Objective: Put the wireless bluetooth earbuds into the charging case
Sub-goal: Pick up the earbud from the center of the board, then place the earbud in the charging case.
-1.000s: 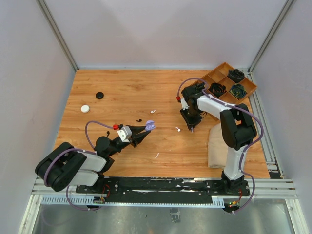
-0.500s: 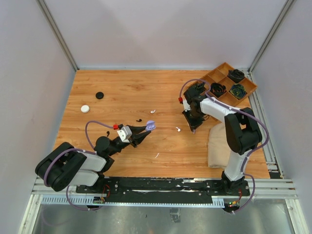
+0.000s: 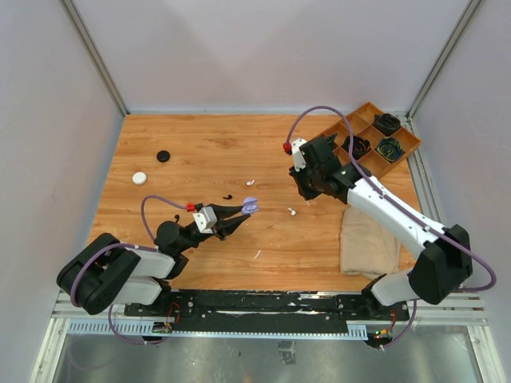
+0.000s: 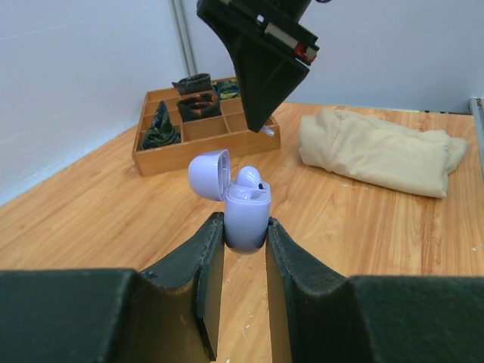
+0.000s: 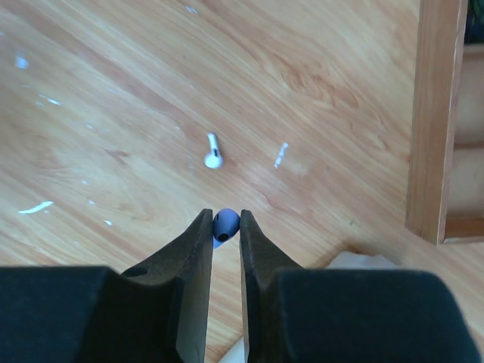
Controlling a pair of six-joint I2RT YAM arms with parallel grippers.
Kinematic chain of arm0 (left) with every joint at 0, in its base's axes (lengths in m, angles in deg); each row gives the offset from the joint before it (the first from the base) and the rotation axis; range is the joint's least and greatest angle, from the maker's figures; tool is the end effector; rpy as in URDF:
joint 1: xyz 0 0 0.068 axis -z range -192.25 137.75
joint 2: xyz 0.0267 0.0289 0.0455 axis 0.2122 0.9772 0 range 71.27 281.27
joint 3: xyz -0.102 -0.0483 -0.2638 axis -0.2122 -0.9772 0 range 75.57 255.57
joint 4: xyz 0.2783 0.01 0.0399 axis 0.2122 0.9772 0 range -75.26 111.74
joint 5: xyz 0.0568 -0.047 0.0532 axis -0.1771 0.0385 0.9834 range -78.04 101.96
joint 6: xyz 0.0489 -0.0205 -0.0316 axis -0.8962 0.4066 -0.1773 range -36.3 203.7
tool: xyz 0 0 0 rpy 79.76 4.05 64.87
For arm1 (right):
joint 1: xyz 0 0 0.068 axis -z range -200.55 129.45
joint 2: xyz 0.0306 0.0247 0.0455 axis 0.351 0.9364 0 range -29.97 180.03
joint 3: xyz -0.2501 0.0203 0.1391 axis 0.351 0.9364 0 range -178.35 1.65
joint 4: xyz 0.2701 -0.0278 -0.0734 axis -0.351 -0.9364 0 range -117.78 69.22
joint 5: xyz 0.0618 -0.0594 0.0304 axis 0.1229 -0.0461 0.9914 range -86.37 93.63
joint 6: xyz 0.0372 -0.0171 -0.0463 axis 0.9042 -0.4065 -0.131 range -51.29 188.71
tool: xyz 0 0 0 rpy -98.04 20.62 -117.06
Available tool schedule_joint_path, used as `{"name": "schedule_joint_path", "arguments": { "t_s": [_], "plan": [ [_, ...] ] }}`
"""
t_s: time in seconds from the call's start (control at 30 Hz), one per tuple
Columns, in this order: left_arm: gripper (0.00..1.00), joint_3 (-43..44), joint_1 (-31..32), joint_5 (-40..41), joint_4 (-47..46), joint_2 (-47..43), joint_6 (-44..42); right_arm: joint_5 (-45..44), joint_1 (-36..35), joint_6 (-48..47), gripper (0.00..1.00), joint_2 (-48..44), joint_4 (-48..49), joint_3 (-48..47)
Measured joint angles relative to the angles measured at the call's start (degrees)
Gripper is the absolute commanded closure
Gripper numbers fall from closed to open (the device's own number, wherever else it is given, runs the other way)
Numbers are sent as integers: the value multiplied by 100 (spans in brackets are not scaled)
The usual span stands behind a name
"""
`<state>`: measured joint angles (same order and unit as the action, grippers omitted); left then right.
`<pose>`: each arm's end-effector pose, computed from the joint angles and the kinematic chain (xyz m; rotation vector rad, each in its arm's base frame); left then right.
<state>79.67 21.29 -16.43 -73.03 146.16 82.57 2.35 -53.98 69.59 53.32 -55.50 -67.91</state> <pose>0.1558 -0.1298 0.1844 0.7996 1.0925 -0.7941 0.2844 0.1864 0.2949 -0.6715 2.3366 0.2460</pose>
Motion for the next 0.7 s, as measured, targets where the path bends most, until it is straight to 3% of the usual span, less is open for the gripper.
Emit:
{"name": "schedule_joint_path", "arguments": {
  "t_s": [0.37, 0.7],
  "plan": [
    [100, 350, 0, -223, -2, 13, -114, -238, -1226, 142, 85, -1095, 839, 39],
    [100, 520, 0, -214, 0, 85, -188, -334, -2094, 413, 86, -1628, 2181, 763]
  ]
}}
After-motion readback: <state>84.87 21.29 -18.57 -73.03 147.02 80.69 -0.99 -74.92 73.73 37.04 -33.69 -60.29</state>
